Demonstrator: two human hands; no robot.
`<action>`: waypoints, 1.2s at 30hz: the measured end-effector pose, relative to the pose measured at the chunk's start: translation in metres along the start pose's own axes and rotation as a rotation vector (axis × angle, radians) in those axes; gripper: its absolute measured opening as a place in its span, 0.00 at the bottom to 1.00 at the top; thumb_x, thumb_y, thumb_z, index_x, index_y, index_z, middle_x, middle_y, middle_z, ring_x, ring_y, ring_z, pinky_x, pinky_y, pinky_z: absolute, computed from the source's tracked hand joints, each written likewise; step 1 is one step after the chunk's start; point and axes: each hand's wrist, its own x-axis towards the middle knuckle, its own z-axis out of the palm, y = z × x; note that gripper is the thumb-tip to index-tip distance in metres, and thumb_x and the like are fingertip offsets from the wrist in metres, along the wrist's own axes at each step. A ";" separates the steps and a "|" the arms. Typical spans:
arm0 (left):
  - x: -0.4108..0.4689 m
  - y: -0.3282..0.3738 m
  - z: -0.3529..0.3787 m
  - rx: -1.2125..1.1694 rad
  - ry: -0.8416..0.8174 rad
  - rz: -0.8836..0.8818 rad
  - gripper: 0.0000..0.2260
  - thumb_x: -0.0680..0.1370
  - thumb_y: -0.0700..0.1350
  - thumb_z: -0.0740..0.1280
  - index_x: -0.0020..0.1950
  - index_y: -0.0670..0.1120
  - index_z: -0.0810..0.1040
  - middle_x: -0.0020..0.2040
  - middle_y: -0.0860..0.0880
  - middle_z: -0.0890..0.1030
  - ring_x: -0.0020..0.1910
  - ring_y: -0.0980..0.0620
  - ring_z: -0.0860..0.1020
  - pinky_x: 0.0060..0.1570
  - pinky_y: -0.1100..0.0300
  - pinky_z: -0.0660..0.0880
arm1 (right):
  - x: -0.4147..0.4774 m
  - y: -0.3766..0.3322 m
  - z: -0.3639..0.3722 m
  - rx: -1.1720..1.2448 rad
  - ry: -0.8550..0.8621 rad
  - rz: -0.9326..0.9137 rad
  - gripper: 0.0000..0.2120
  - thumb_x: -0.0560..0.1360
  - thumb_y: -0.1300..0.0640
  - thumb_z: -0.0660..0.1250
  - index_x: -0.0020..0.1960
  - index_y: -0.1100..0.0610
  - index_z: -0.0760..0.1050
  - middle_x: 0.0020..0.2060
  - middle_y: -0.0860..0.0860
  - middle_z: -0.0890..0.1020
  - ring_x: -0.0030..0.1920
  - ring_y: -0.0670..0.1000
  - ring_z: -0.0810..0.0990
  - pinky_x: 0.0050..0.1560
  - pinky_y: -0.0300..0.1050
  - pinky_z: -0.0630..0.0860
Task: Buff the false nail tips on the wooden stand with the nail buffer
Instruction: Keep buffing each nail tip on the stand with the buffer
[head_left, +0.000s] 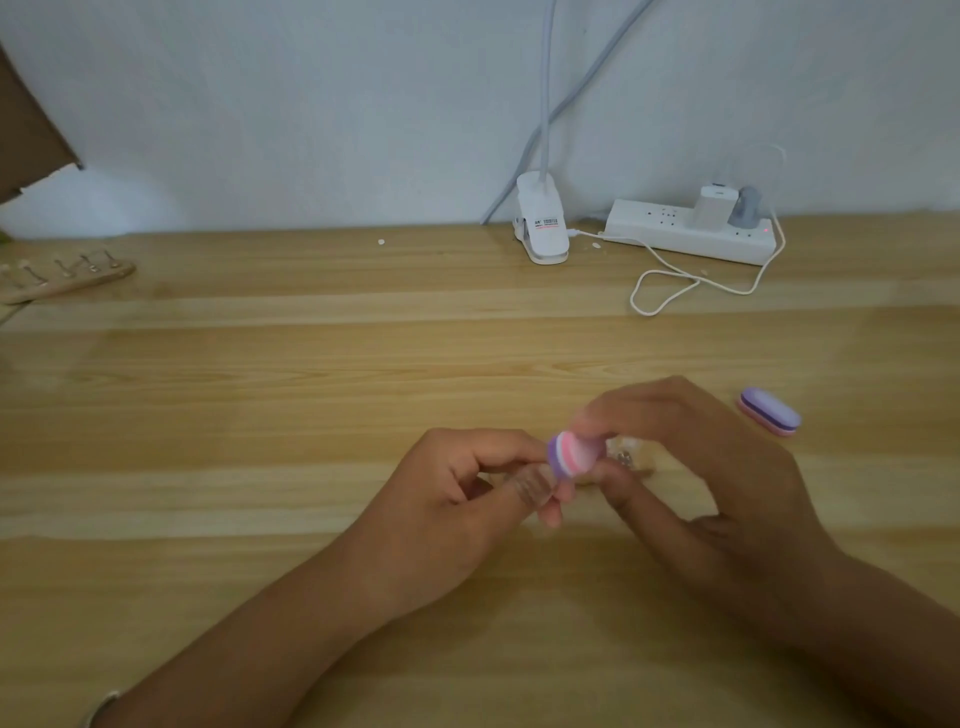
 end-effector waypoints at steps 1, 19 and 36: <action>0.000 -0.001 -0.001 0.011 0.003 -0.007 0.08 0.79 0.46 0.65 0.43 0.50 0.83 0.36 0.52 0.82 0.30 0.38 0.73 0.29 0.48 0.67 | -0.001 0.000 0.001 -0.007 -0.022 -0.019 0.09 0.78 0.62 0.65 0.57 0.60 0.79 0.52 0.51 0.81 0.55 0.45 0.79 0.59 0.32 0.70; -0.004 0.000 0.003 0.137 0.076 0.035 0.10 0.76 0.39 0.69 0.39 0.51 0.83 0.29 0.58 0.78 0.21 0.65 0.67 0.25 0.76 0.60 | 0.000 0.003 0.002 -0.063 -0.098 -0.052 0.08 0.79 0.66 0.66 0.56 0.62 0.80 0.52 0.51 0.80 0.54 0.47 0.79 0.60 0.34 0.71; -0.005 -0.003 0.008 0.329 0.158 0.078 0.06 0.77 0.38 0.69 0.44 0.47 0.84 0.32 0.62 0.77 0.26 0.67 0.71 0.29 0.78 0.61 | 0.002 0.000 -0.002 0.098 0.004 0.110 0.07 0.78 0.60 0.65 0.56 0.57 0.76 0.51 0.45 0.78 0.54 0.46 0.80 0.56 0.31 0.71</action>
